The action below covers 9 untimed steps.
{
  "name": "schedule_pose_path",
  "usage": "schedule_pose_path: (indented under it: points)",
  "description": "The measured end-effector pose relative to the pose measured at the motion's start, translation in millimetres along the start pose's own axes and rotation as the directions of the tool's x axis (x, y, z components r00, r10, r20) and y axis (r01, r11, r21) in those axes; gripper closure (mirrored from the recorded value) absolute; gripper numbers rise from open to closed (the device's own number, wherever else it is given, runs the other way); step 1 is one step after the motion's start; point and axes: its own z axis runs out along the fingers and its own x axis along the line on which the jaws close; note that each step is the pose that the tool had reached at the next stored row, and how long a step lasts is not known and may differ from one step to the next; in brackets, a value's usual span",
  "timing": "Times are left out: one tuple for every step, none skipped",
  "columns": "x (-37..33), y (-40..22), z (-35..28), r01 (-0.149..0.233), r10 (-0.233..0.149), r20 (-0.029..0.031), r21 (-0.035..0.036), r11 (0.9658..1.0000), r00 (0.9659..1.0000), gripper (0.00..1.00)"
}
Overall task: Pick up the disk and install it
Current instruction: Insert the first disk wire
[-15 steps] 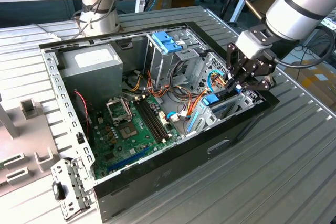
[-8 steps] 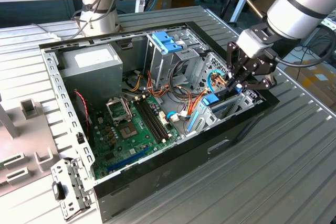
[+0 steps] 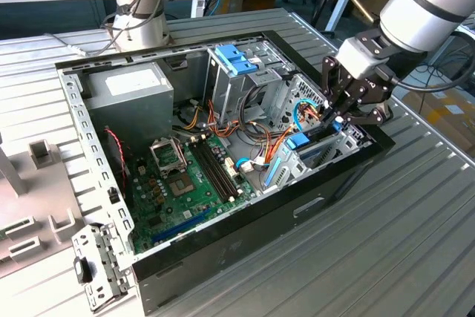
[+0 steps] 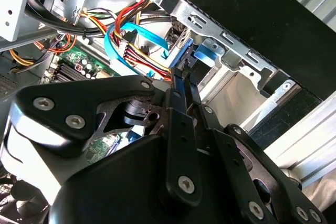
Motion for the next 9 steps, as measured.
schedule_pose_path:
  points:
    - [0.0, 0.0, 0.0, 0.0, 0.0, 0.0, 0.0001, 1.0, 1.0, 0.83]
    - [0.0, 0.0, 0.0, 0.0, 0.0, 0.0, 0.0, 1.0, 1.0, 0.83]
    - [0.0, 0.0, 0.0, 0.0, 0.0, 0.0, 0.0, 1.0, 1.0, 0.83]
    - [-0.1, 0.0, -1.0, 0.0, 0.0, 0.0002, 0.0001, 1.0, 1.0, 0.83]
    - [-0.2, 0.0, -0.9, 0.0, 0.0, 0.0003, 0.0, 1.0, 1.0, 0.83]
    - [-0.4, 0.0, -0.3, 0.0, 0.0, 0.0004, 0.0001, 1.0, 1.0, 0.83]
    - [-0.5, 0.0, 0.0, 0.0, 0.0, 0.0004, 0.0, 1.0, 1.0, 0.83]
    - [-0.5, 0.0, 0.5, 0.0, 0.0, 0.0003, 0.0, 1.0, 1.0, 0.83]
    - [-0.6, 0.0, 0.9, 0.0, 0.0, 0.0001, 0.0, 1.0, 1.0, 0.83]
